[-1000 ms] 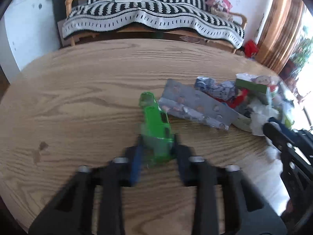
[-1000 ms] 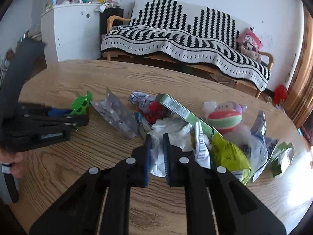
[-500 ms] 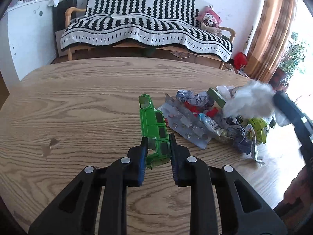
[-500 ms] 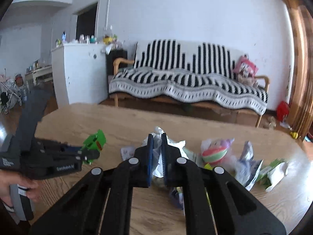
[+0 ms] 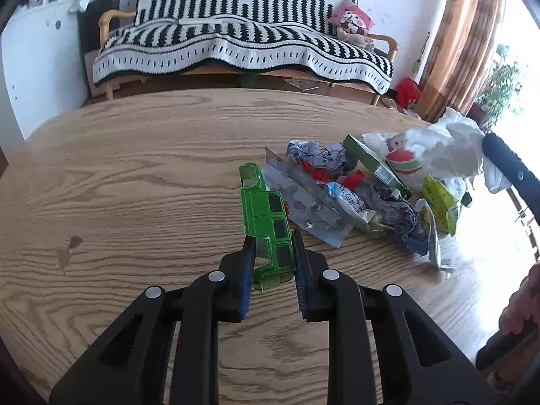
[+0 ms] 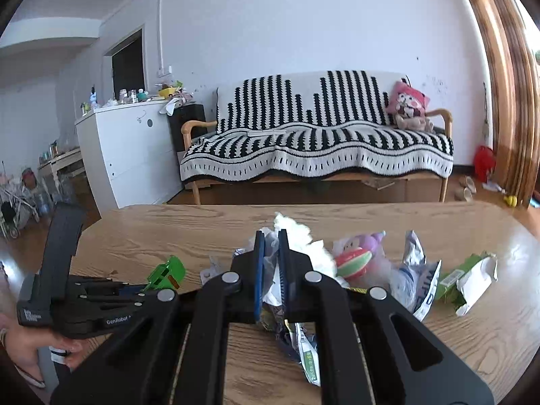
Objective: Collect trash
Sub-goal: 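Carry the green tray and tissue with both tools over the bin, then open both tools to drop the tray and tissue into the bin, then return both tools to the trash pile on the table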
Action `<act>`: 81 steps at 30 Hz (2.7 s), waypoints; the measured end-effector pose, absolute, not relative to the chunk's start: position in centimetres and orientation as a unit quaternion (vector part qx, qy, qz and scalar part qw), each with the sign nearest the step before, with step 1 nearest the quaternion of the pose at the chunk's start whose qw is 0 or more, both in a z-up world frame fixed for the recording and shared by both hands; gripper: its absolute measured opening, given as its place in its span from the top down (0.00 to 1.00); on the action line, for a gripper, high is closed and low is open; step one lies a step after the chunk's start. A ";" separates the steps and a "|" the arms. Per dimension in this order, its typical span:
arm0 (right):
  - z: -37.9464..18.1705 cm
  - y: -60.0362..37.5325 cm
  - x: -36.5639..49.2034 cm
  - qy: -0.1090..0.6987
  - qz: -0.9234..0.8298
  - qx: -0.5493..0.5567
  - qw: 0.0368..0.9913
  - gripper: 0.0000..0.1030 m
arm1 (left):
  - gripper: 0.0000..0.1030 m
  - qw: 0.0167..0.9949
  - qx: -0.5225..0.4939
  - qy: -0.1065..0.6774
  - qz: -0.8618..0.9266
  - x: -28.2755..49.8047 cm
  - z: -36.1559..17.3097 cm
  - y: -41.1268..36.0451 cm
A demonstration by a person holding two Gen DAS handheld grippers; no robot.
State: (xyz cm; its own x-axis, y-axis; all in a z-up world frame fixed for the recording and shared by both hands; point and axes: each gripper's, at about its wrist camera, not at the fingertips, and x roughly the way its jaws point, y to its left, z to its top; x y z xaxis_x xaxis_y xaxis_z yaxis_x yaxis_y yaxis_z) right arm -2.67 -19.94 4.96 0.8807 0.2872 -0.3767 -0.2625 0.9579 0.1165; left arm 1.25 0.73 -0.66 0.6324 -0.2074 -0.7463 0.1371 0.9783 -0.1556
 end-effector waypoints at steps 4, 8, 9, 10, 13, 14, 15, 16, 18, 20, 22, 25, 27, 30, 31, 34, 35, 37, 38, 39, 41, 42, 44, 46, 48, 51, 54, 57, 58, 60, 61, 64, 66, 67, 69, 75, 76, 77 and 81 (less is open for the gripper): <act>4.8 -19.9 -2.4 0.210 0.145 0.030 0.967 0.92 | 0.80 0.904 -0.035 0.416 -0.092 1.2 -0.6 0.4; 4.6 -19.8 -2.2 0.220 0.146 0.036 0.964 0.92 | 0.80 0.907 -0.023 0.412 -0.088 1.1 -0.5 0.2; 4.5 -19.9 -2.1 0.222 0.146 0.040 0.963 0.92 | 0.80 0.906 -0.022 0.412 -0.089 1.1 -0.5 0.1; 4.4 -20.0 -2.0 0.225 0.147 0.045 0.962 0.92 | 0.80 0.906 -0.022 0.413 -0.090 1.1 -0.5 0.1; 4.3 -20.2 -1.9 0.228 0.148 0.057 0.961 0.92 | 0.80 0.906 -0.026 0.413 -0.091 1.1 -0.4 0.0; 4.3 -20.3 -1.9 0.228 0.149 0.062 0.960 0.92 | 0.80 0.906 -0.032 0.411 -0.094 1.0 -0.1 -0.2; 4.5 -20.5 -1.9 0.227 0.150 0.067 0.960 0.92 | 0.80 0.910 -0.034 0.402 -0.099 0.7 0.5 -0.6; 4.8 -20.8 -2.3 0.221 0.150 0.073 0.961 0.92 | 0.80 0.913 -0.032 0.394 -0.102 0.4 1.0 -1.0; 6.1 -22.0 -3.3 0.202 0.146 0.088 0.964 0.92 | 0.80 0.920 -0.031 0.373 -0.115 -0.6 2.4 -2.3; 8.0 -24.4 -5.3 0.180 0.127 0.105 0.970 0.92 | 0.80 0.922 -0.039 0.362 -0.128 -1.6 3.6 -3.6; 9.4 -27.5 -8.5 0.168 0.106 0.109 0.974 0.92 | 0.80 0.918 -0.057 0.356 -0.164 -3.5 5.1 -6.2; 10.6 -33.9 -14.3 0.171 0.063 0.113 0.977 0.92 | 0.80 0.904 -0.067 0.350 -0.235 -7.2 7.0 -11.7; 10.6 -37.9 -17.6 0.184 0.031 0.117 0.975 0.92 | 0.80 0.890 -0.053 0.351 -0.286 -9.7 7.9 -16.4; 9.4 -44.6 -23.6 0.222 -0.027 0.137 0.965 0.92 | 0.80 0.853 -0.020 0.372 -0.365 -13.6 7.6 -24.1; 8.7 -46.8 -25.9 0.234 -0.051 0.139 0.961 0.92 | 0.80 0.838 -0.012 0.383 -0.388 -14.9 7.0 -26.5; 5.2 -51.7 -31.8 0.268 -0.110 0.158 0.944 0.92 | 0.81 0.792 0.012 0.425 -0.438 -18.8 3.9 -33.2; 3.6 -52.9 -33.2 0.281 -0.125 0.170 0.936 0.92 | 0.81 0.778 0.025 0.440 -0.448 -20.2 2.4 -35.3; -0.7 -55.3 -36.0 0.317 -0.153 0.215 0.911 0.92 | 0.81 0.741 0.061 0.479 -0.466 -23.0 -1.4 -39.2; -2.5 -56.1 -37.1 0.330 -0.159 0.239 0.899 0.92 | 0.81 0.723 0.082 0.497 -0.473 -24.5 -3.6 -41.0; -5.0 -57.0 -38.2 0.346 -0.166 0.265 0.885 0.92 | 0.81 0.713 0.095 0.508 -0.474 -25.3 -5.0 -41.9; -7.7 -58.0 -39.4 0.365 -0.171 0.285 0.870 0.92 | 0.81 0.700 0.113 0.523 -0.473 -26.3 -7.3 -43.2; -9.2 -58.5 -39.9 0.374 -0.170 0.298 0.862 0.92 | 0.81 0.694 0.121 0.531 -0.471 -26.8 -8.4 -43.8; -10.6 -58.9 -40.5 0.380 -0.168 0.312 0.854 0.92 | 0.81 0.682 0.124 0.543 -0.475 -27.0 -9.5 -44.3; -11.7 -59.2 -40.8 0.383 -0.164 0.325 0.849 0.92 | 0.81 0.669 0.122 0.554 -0.480 -26.4 -10.4 -44.2; -12.5 -59.0 -40.7 0.387 -0.161 0.331 0.845 0.92 | 0.81 0.665 0.127 0.563 -0.474 -26.0 -11.4 -44.2; -13.0 -59.1 -40.3 0.391 -0.158 0.337 0.842 0.92 | 0.81 0.663 0.123 0.574 -0.466 -25.2 -12.2 -44.6; -12.8 -59.4 -39.6 0.392 -0.160 0.337 0.841 0.92 | 0.81 0.663 0.125 0.572 -0.467 -25.4 -12.3 -44.0; -12.5 -59.5 -39.3 0.392 -0.158 0.339 0.841 0.92 | 0.81 0.660 0.119 0.576 -0.468 -25.2 -12.4 -43.6; -12.5 -59.5 -39.3 0.390 -0.157 0.342 0.840 0.92 | 0.81 0.657 0.114 0.578 -0.471 -25.2 -12.4 -43.6; -12.1 -59.7 -39.5 0.381 -0.161 0.344 0.843 0.91 | 0.72 0.654 0.102 0.581 -0.473 -25.1 -12.4 -43.6; -11.9 -59.9 -39.6 0.379 -0.165 0.344 0.843 0.83 | 0.37 0.654 0.097 0.584 -0.471 -25.1 -12.3 -43.5; -10.8 -60.8 -40.5 0.350 -0.191 0.362 0.842 0.09 | 0.06 0.672 0.075 0.577 -0.457 -25.2 -12.1 -42.9; -9.9 -61.5 -41.1 0.335 -0.195 0.368 0.845 0.06 | 0.06 0.673 0.081 0.576 -0.457 -25.2 -12.0 -42.9; -9.5 -61.7 -41.4 0.328 -0.203 0.365 0.847 0.06 | 0.06 0.682 0.083 0.569 -0.452 -25.1 -11.7 -42.8; -8.6 -62.0 -41.9 0.312 -0.224 0.353 0.853 0.06 | 0.06 0.708 0.078 0.541 -0.448 -24.8 -10.2 -42.3; -6.5 -60.0 -40.0 0.315 -0.282 0.234 0.875 0.06 | 0.06 0.802 0.042 0.409 -0.433 -21.9 -0.4 -37.4; -6.2 -59.5 -39.1 0.321 -0.278 0.214 0.880 0.06 | 0.06 0.818 0.043 0.395 -0.416 -21.0 0.9 -35.9; -5.8 -59.0 -38.2 0.323 -0.271 0.204 0.884 0.06 | 0.06 0.832 0.045 0.386 -0.395 -20.3 1.7 -34.7; -3.3 -56.7 -34.0 0.309 -0.244 0.169 0.904 0.06 | 0.06 0.896 0.047 0.360 -0.255 -15.1 3.9 -26.4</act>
